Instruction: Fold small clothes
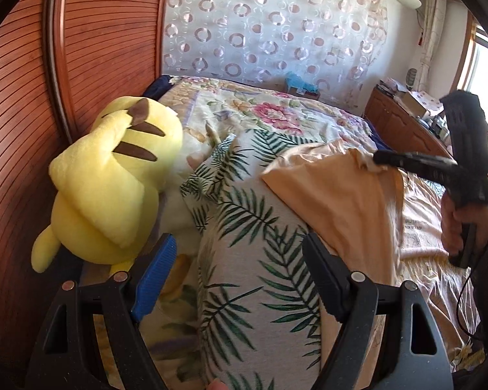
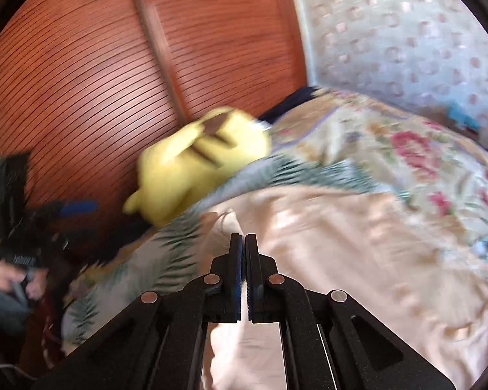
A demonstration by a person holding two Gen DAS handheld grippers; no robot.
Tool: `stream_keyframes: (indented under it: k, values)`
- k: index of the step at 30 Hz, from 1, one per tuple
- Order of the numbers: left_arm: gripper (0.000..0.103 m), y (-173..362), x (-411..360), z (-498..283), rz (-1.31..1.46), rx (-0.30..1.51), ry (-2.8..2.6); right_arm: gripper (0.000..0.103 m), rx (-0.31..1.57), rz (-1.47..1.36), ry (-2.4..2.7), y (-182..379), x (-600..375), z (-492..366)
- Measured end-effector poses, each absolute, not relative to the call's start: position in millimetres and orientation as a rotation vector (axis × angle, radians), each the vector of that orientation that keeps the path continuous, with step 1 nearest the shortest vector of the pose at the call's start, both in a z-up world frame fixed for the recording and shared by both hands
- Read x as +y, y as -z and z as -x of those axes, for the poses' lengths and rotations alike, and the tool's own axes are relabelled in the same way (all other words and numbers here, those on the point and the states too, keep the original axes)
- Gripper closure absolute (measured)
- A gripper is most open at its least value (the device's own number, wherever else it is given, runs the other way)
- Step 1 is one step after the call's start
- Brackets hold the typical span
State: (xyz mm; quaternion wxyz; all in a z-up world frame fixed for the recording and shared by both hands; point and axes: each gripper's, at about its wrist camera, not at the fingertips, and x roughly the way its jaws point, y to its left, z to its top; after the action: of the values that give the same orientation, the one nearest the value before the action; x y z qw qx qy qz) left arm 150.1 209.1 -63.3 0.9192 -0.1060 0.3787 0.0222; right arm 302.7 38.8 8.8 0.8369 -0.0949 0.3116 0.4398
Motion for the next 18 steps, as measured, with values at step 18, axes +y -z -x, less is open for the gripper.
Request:
stream_keyframes:
  k: [18]
  values:
    - [0.023,79.2,141.7,-177.5,0.115,0.809,0.033,0.06,0.691,0.118,-0.719,-15.5,-42.2,-272.6]
